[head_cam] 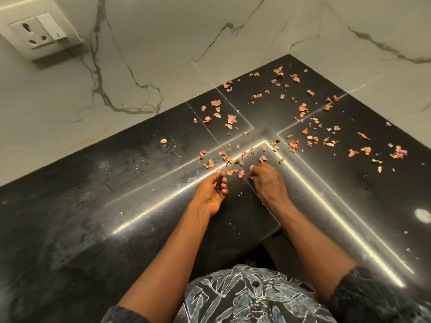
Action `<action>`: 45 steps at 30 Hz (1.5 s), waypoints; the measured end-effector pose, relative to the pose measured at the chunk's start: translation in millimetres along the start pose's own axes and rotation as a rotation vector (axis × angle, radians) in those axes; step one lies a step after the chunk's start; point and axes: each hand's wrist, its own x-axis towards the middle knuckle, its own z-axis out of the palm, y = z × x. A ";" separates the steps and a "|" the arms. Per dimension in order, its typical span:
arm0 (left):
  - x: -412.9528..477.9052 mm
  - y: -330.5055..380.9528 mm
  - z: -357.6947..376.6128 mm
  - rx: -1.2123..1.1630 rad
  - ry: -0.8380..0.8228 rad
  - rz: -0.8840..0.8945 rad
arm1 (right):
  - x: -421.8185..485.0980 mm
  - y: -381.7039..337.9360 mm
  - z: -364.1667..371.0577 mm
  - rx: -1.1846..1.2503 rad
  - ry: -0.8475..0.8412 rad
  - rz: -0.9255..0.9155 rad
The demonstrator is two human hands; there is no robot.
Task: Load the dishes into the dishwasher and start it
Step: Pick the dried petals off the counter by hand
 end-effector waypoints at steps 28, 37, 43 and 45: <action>-10.1 -13.0 -16.4 -0.153 -0.077 -0.012 | -1.2 -23.7 16.9 -0.056 -0.065 -0.077; -11.0 -12.9 -10.7 -0.264 -0.134 -0.035 | -16.6 -68.9 -15.3 0.317 -0.113 -0.124; -12.1 -9.4 -17.1 -0.227 -0.092 -0.024 | 25.6 -44.6 -10.0 0.269 -0.005 0.025; -12.6 -8.2 -21.4 -0.214 -0.077 -0.009 | 36.5 -37.9 0.4 0.141 -0.074 0.054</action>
